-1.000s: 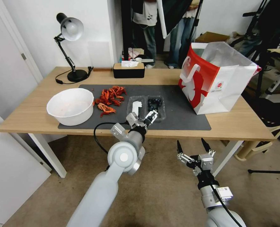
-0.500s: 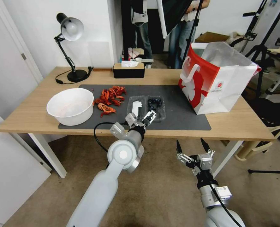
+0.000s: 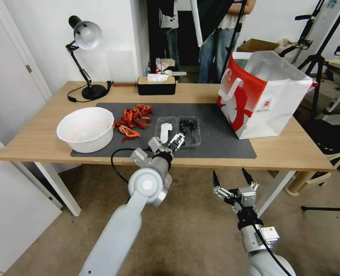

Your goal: Close the takeout container lid, then place the container into the takeout bag.

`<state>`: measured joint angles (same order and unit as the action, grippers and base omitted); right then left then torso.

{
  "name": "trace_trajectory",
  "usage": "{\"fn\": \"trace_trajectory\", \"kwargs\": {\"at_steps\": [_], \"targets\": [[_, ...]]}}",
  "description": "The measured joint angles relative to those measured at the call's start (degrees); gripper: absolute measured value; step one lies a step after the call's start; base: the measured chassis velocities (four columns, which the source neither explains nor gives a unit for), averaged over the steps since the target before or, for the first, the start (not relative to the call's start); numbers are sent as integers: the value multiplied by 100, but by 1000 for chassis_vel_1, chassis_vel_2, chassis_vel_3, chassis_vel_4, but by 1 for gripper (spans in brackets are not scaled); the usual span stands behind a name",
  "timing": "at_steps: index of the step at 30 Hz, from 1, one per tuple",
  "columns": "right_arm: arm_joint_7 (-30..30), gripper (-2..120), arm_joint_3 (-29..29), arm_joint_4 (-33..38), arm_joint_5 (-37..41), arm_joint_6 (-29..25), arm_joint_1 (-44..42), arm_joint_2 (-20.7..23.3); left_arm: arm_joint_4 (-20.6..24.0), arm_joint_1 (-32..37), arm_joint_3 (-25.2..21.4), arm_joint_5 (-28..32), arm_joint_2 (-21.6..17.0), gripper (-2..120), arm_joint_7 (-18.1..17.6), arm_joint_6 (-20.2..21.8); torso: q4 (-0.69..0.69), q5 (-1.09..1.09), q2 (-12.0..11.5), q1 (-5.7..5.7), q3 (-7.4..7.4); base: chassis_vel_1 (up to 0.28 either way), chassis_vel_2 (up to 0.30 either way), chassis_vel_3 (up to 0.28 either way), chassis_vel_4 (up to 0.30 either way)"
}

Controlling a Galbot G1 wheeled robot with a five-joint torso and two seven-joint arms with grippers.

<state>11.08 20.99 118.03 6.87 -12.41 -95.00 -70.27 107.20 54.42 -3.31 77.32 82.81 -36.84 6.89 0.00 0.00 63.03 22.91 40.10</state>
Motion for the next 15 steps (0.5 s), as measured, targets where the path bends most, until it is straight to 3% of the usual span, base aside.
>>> {"fn": "trace_trajectory", "kwargs": {"at_steps": [15], "targets": [[-10,100,-51,-19,-100,-75,-87,-56,182,207,17,-350,29,100,829,-573,0,0,1,0,0,0,0,0,0]]}}
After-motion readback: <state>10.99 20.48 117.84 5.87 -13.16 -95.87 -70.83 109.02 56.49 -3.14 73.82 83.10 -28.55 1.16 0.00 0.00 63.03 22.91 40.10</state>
